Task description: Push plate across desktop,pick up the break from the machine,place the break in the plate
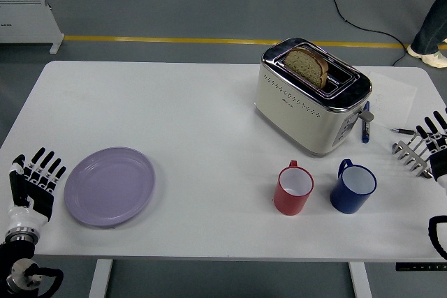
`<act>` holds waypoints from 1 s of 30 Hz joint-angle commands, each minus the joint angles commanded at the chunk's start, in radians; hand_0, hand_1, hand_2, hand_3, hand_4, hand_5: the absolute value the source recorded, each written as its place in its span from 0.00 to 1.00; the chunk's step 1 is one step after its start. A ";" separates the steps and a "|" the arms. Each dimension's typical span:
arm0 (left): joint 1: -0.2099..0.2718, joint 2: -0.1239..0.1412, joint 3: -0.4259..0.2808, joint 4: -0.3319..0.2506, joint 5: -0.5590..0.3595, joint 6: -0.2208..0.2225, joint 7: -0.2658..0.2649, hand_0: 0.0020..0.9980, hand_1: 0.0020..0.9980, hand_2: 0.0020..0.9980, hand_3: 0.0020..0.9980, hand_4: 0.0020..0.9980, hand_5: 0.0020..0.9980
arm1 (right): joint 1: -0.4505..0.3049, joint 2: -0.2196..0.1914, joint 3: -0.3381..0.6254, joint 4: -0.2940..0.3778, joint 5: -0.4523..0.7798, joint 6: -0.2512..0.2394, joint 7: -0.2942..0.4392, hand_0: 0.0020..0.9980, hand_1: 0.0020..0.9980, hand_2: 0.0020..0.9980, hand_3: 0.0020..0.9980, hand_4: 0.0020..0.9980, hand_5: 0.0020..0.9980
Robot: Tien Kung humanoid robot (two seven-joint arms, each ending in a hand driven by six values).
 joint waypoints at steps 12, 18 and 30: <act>-0.001 0.000 0.022 0.020 -0.010 -0.009 -0.007 0.81 0.82 0.84 0.79 0.57 1.00 | -0.006 0.000 0.001 0.000 0.000 -0.001 0.001 0.70 0.68 0.70 0.70 0.51 0.48; -0.002 0.000 0.038 0.028 -0.015 -0.011 -0.013 0.81 0.82 0.84 0.79 0.58 1.00 | -0.011 0.000 -0.002 0.000 0.000 -0.001 0.001 0.70 0.68 0.70 0.70 0.51 0.48; -0.010 0.000 0.103 0.036 -0.042 -0.022 -0.024 0.81 0.82 0.84 0.79 0.58 1.00 | -0.014 0.000 -0.007 -0.001 0.002 -0.001 0.002 0.70 0.68 0.70 0.70 0.51 0.48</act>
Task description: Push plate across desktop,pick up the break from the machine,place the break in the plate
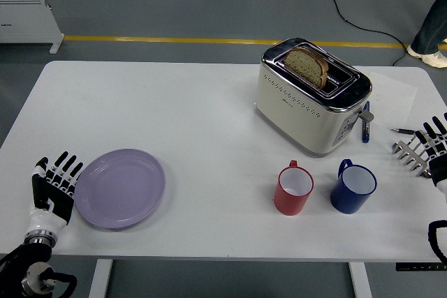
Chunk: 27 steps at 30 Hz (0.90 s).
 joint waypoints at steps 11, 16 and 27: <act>-0.015 0.000 0.070 0.014 -0.050 -0.020 -0.013 0.80 0.82 0.83 0.79 0.58 1.00 | 0.007 0.002 -0.003 0.000 0.000 0.000 0.001 0.70 0.68 0.70 0.70 0.51 0.48; -0.027 0.000 0.102 0.025 -0.069 -0.029 -0.018 0.80 0.82 0.83 0.79 0.58 1.00 | 0.009 0.002 -0.003 0.000 0.001 0.000 0.001 0.70 0.68 0.70 0.70 0.51 0.48; -0.057 0.000 0.183 0.051 -0.118 -0.051 -0.027 0.80 0.81 0.83 0.79 0.58 1.00 | 0.013 0.002 -0.003 0.000 0.001 0.000 0.002 0.70 0.68 0.70 0.70 0.51 0.48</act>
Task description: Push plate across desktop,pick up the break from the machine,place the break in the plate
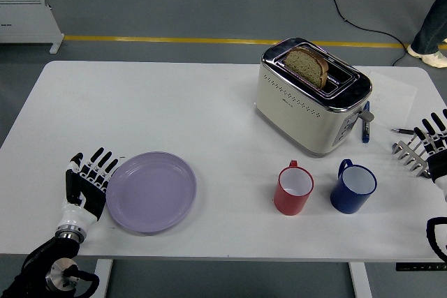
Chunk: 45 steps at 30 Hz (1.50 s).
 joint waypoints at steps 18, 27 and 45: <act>-0.022 0.000 0.120 0.008 -0.082 -0.033 -0.009 0.80 0.81 0.83 0.78 0.57 1.00 | 0.003 0.002 -0.006 -0.001 0.001 0.000 0.001 0.70 0.68 0.70 0.70 0.51 0.48; -0.038 0.000 0.173 0.021 -0.125 -0.054 -0.013 0.80 0.81 0.83 0.78 0.57 1.00 | 0.004 0.002 -0.008 -0.002 0.001 0.000 0.002 0.70 0.68 0.70 0.70 0.51 0.48; -0.079 0.000 0.257 0.065 -0.176 -0.087 -0.026 0.80 0.81 0.82 0.78 0.57 1.00 | -0.006 0.003 -0.015 -0.004 0.001 0.000 0.003 0.70 0.68 0.70 0.70 0.52 0.48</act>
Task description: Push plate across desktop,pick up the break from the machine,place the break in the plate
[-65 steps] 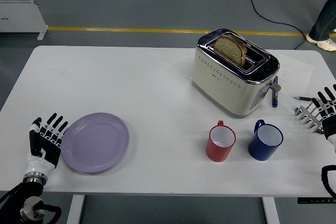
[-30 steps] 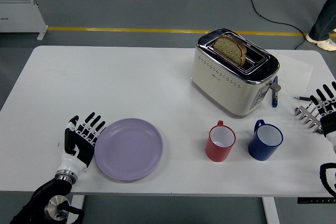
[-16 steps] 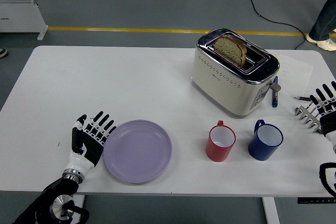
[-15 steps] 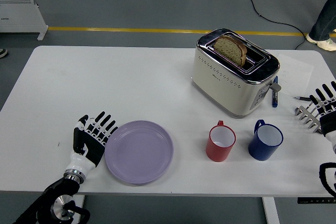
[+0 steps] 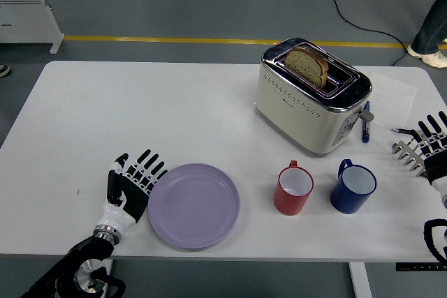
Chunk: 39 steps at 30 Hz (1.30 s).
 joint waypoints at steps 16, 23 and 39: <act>-0.059 0.000 0.073 0.039 -0.033 -0.017 -0.011 0.80 0.80 0.82 0.78 0.57 1.00 | -0.004 0.005 0.002 0.006 -0.002 0.000 0.000 0.70 0.68 0.70 0.70 0.52 0.48; -0.083 0.000 0.084 0.043 -0.036 -0.020 -0.014 0.80 0.80 0.82 0.78 0.57 1.00 | -0.001 0.008 0.001 0.009 -0.005 0.001 0.000 0.70 0.68 0.70 0.70 0.52 0.48; -0.012 0.000 -0.204 -0.103 0.102 0.054 -0.013 0.80 0.80 0.82 0.77 0.57 1.00 | 0.058 -0.082 -0.117 0.229 -0.297 -0.161 0.027 0.71 0.70 0.71 0.71 0.53 0.46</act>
